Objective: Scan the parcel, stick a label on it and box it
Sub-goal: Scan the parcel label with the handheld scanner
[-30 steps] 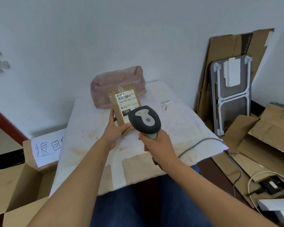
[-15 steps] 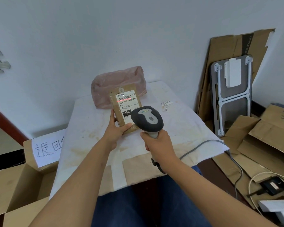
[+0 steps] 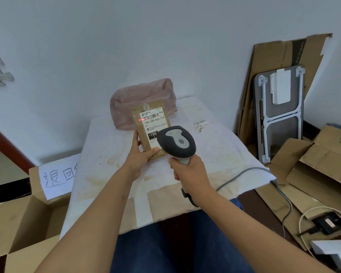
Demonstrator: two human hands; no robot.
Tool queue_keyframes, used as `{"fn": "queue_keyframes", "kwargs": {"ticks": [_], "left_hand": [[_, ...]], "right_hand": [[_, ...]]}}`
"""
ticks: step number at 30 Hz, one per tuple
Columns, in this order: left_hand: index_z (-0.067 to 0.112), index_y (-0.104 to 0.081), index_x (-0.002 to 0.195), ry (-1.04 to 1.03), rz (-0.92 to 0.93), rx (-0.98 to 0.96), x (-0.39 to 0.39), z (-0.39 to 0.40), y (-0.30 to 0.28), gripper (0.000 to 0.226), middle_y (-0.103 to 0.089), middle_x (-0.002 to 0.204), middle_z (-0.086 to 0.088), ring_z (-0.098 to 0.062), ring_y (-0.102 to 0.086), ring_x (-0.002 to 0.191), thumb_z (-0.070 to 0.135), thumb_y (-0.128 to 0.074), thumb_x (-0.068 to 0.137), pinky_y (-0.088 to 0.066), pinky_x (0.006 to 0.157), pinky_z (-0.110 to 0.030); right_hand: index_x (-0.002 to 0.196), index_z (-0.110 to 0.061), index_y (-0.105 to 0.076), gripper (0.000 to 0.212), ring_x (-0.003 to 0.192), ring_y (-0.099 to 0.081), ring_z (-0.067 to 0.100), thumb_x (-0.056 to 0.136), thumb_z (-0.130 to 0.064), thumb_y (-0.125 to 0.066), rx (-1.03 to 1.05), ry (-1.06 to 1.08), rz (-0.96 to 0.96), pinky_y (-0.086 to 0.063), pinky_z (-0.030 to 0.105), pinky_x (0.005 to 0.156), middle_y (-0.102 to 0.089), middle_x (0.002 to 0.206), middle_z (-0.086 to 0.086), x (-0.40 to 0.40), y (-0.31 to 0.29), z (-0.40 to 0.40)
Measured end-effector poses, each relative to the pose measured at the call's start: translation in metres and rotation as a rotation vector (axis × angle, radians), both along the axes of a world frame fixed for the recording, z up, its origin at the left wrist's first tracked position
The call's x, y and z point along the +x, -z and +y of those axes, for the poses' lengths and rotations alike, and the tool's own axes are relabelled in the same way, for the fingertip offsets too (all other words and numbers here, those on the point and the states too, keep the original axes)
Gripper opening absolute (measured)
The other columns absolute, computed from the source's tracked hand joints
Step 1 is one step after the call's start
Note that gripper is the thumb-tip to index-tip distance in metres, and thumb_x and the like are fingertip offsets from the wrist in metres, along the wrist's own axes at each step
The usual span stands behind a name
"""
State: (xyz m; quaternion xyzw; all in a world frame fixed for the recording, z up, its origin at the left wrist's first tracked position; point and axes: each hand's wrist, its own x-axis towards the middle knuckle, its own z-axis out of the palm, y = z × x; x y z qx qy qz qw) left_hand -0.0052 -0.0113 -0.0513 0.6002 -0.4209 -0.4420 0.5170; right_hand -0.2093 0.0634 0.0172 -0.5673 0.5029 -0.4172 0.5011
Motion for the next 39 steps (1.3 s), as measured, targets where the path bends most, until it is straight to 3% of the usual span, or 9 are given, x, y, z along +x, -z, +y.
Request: {"fn": "queue_keyframes", "kwargs": {"ticks": [6, 15, 20, 26, 30, 34, 39], "left_hand": [[0.049, -0.006, 0.157, 0.002, -0.007, -0.007, -0.001, 0.001, -0.001, 0.113, -0.047, 0.148, 0.008, -0.020, -0.059, 0.125, 0.013, -0.083, 0.082, -0.052, 0.104, -0.048], [0.047, -0.005, 0.158, 0.005, -0.037, -0.025, -0.002, 0.004, -0.001, 0.111, -0.046, 0.148, 0.010, -0.015, -0.059, 0.119, 0.014, -0.082, 0.084, -0.051, 0.105, -0.046], [0.048, -0.005, 0.157, 0.004, -0.037, -0.026, -0.003, 0.004, -0.002, 0.112, -0.047, 0.146, 0.010, -0.012, -0.061, 0.117, 0.014, -0.082, 0.083, -0.051, 0.105, -0.047], [0.046, -0.006, 0.158, 0.010, -0.027, -0.034, -0.003, 0.006, -0.003, 0.111, -0.046, 0.151, 0.008, -0.010, -0.062, 0.117, 0.012, -0.082, 0.083, -0.052, 0.105, -0.045], [0.048, -0.007, 0.157, 0.011, -0.035, -0.028, -0.003, 0.006, -0.004, 0.112, -0.047, 0.151, 0.008, -0.015, -0.061, 0.123, 0.013, -0.083, 0.083, -0.052, 0.105, -0.045], [0.045, -0.004, 0.159, 0.014, -0.027, -0.031, -0.005, 0.007, -0.005, 0.110, -0.044, 0.152, 0.008, -0.004, -0.064, 0.110, 0.011, -0.079, 0.086, -0.055, 0.100, -0.039], [0.045, -0.006, 0.159, 0.001, -0.002, -0.027, -0.004, 0.007, -0.005, 0.111, -0.045, 0.152, 0.003, -0.020, -0.061, 0.124, 0.007, -0.079, 0.084, -0.051, 0.105, -0.047]], "right_hand": [[0.060, -0.015, -0.048, 0.029, 0.036, -0.041, 0.004, 0.086, -0.017, -0.062, -0.010, 0.000, 0.012, -0.037, 0.019, 0.046, -0.047, 0.042, -0.006, 0.001, -0.001, 0.001], [0.075, -0.009, -0.058, 0.018, 0.039, -0.050, 0.001, 0.087, -0.020, -0.064, -0.032, -0.035, 0.008, -0.039, 0.008, 0.044, -0.054, 0.051, -0.003, -0.001, 0.000, 0.001], [0.080, -0.006, -0.061, 0.014, 0.039, -0.049, 0.002, 0.085, -0.019, -0.064, -0.018, -0.034, 0.007, -0.039, 0.015, 0.047, -0.054, 0.052, -0.002, -0.001, -0.001, 0.002], [0.062, -0.013, -0.050, 0.027, 0.036, -0.041, 0.004, 0.086, -0.016, -0.063, 0.004, 0.010, -0.018, -0.036, 0.017, 0.044, -0.047, 0.042, -0.005, 0.000, 0.001, 0.001], [0.066, -0.011, -0.053, 0.024, 0.036, -0.044, 0.004, 0.086, -0.017, -0.063, 0.001, -0.003, -0.016, -0.039, 0.020, 0.048, -0.049, 0.045, -0.003, -0.001, 0.002, -0.001], [0.075, -0.015, -0.058, 0.019, 0.039, -0.052, 0.001, 0.086, -0.026, -0.068, -0.016, -0.036, -0.013, -0.040, 0.010, 0.047, -0.054, 0.045, -0.006, -0.001, -0.001, -0.001], [0.086, -0.016, -0.060, 0.021, 0.041, -0.057, -0.002, 0.084, -0.034, -0.072, -0.105, -0.045, 0.101, -0.040, 0.008, 0.045, -0.059, 0.058, -0.007, -0.007, -0.024, -0.020]]}}
